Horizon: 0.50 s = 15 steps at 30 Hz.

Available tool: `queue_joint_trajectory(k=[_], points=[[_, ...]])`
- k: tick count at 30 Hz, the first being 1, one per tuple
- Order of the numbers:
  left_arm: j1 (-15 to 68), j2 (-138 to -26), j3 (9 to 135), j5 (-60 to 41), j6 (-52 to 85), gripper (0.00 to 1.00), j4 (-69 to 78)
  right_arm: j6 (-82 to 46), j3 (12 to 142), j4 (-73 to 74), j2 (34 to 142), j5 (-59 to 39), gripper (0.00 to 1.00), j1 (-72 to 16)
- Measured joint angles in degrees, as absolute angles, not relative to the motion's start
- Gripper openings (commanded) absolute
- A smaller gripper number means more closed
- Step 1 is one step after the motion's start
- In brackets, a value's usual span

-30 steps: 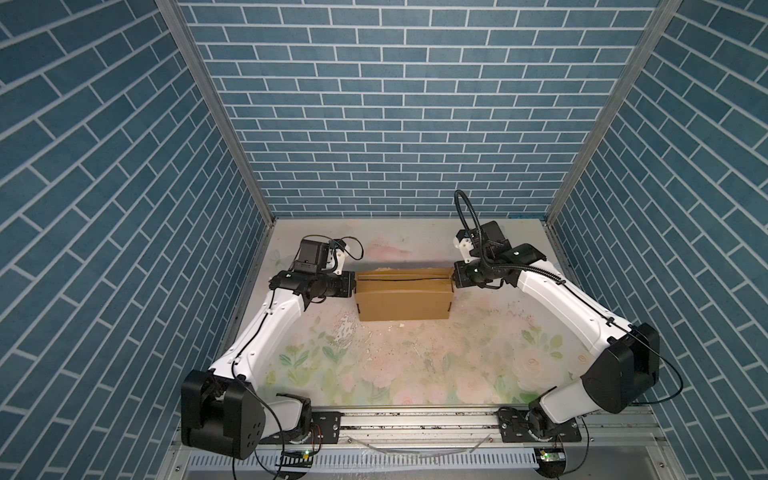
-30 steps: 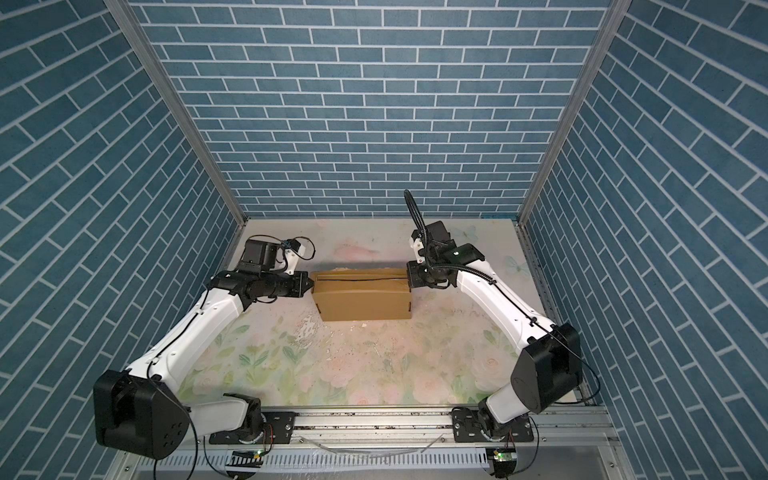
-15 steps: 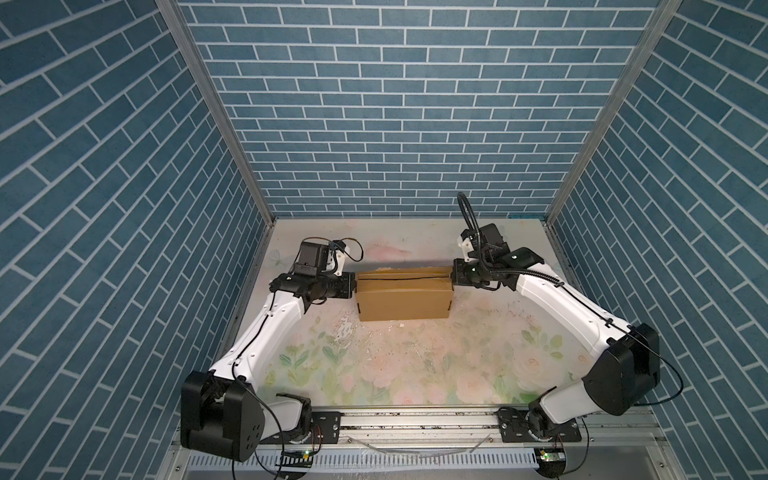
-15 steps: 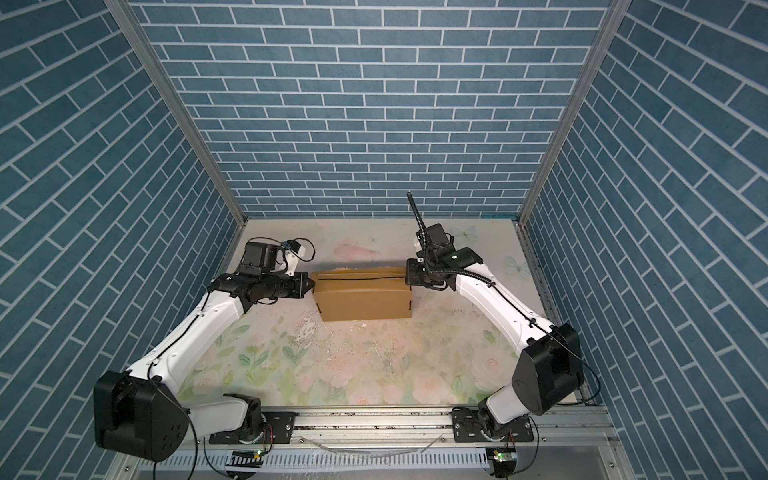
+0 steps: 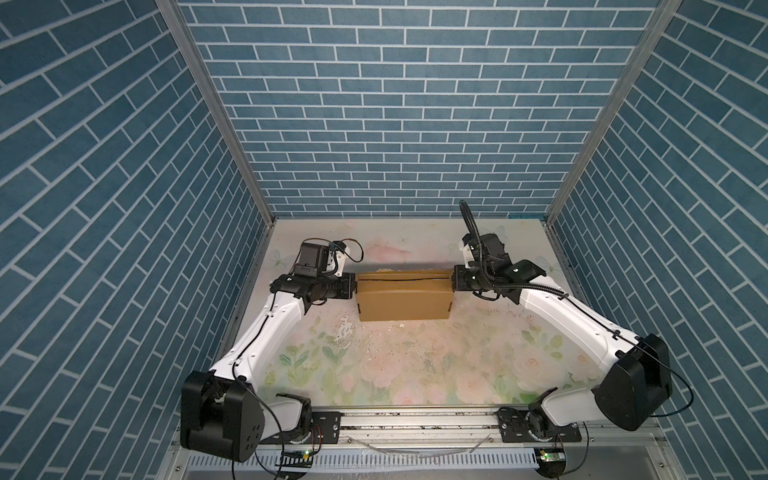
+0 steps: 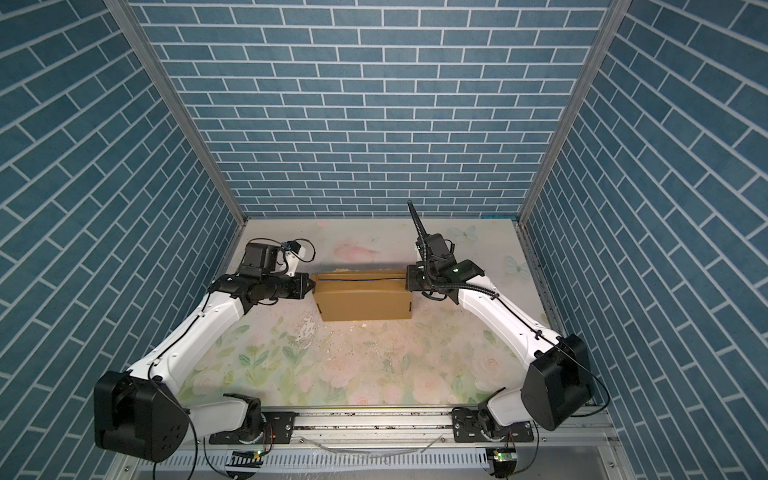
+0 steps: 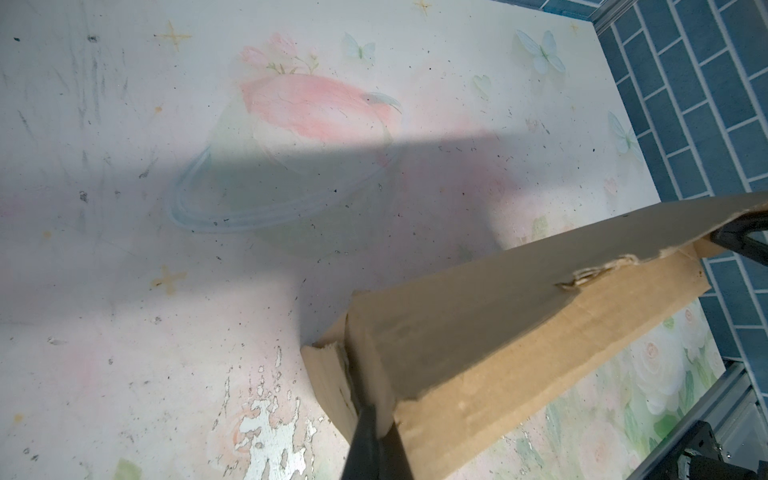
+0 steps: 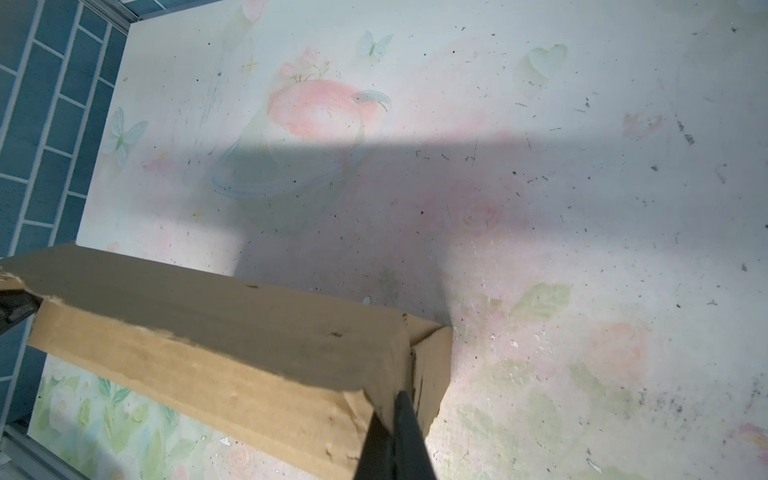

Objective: Fold the paper box

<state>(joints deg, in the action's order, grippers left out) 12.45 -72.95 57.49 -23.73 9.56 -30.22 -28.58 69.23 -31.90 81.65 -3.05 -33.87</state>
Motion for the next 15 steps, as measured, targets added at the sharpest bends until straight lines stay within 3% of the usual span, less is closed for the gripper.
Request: queue_joint_trajectory(k=[15], points=[[13.7, -72.5, 57.2, -21.8, 9.5, 0.00, -29.9, -29.7, 64.9, -26.9, 79.5, -4.7, 0.00, -33.9]])
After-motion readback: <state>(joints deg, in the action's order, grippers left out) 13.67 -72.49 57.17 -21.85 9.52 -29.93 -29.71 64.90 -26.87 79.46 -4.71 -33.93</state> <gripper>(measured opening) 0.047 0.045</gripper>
